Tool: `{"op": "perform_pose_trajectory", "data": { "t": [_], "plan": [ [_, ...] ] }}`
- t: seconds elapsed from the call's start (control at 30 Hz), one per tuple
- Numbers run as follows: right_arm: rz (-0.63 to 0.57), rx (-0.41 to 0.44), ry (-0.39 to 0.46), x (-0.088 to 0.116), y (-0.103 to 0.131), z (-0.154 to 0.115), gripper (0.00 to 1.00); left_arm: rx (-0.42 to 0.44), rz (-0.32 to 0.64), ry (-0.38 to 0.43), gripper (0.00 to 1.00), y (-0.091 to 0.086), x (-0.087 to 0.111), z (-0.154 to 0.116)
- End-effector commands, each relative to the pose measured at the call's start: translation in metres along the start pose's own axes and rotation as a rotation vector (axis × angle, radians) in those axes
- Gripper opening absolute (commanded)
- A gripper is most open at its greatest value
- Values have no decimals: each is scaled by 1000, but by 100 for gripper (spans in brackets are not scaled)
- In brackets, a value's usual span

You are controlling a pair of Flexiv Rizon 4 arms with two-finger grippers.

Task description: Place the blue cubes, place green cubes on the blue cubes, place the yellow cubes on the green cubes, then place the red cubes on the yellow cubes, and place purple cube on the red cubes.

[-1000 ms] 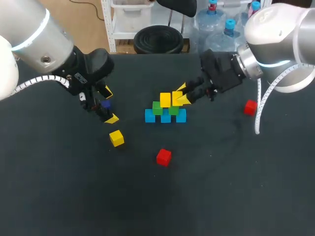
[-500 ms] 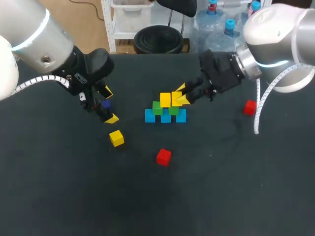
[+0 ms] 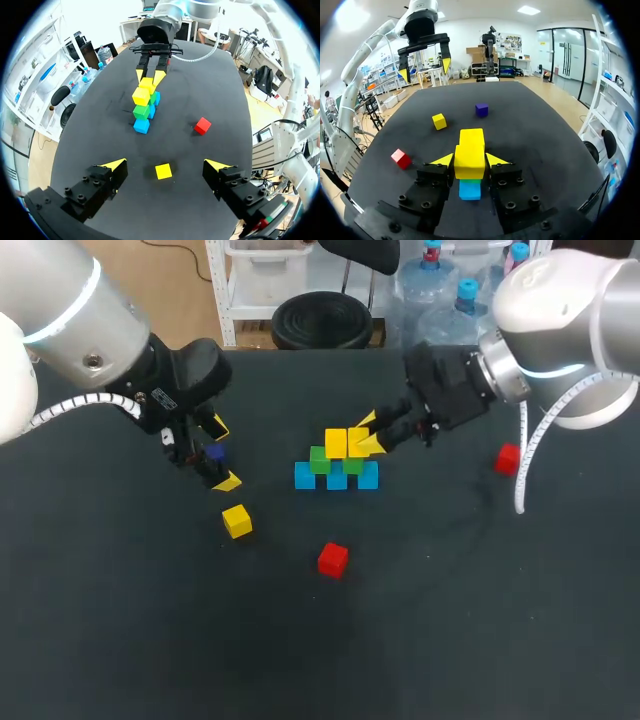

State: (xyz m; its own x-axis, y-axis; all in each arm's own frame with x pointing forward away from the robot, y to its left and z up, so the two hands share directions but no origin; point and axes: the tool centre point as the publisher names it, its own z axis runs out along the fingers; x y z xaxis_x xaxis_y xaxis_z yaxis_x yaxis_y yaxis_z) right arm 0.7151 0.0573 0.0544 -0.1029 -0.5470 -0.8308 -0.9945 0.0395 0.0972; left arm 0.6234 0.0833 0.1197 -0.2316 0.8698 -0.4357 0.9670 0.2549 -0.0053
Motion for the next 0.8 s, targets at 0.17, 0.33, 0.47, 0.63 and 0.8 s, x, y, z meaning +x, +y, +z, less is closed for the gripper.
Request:
{"op": "perform_pose_trajectory", "data": {
  "t": [0.17, 0.33, 0.47, 0.63, 0.8],
  "plan": [
    [4, -4, -1, 1, -2, 2, 0, 0, 0, 1, 100, 0, 0, 0],
    [5, -2, -1, 1, -2, 2, 0, 0, 0, 1, 100, 0, 0, 0],
    [6, -1, -2, 1, -2, 1, 0, 0, 0, 1, 100, 0, 0, 0],
    [7, -1, -2, 2, -3, 1, 9, 0, 0, 1, 100, 0, 0, 0],
    [11, -2, -3, 3, -3, 2, 18, 0, 0, 1, 100, 0, 0, 0]
  ]
}}
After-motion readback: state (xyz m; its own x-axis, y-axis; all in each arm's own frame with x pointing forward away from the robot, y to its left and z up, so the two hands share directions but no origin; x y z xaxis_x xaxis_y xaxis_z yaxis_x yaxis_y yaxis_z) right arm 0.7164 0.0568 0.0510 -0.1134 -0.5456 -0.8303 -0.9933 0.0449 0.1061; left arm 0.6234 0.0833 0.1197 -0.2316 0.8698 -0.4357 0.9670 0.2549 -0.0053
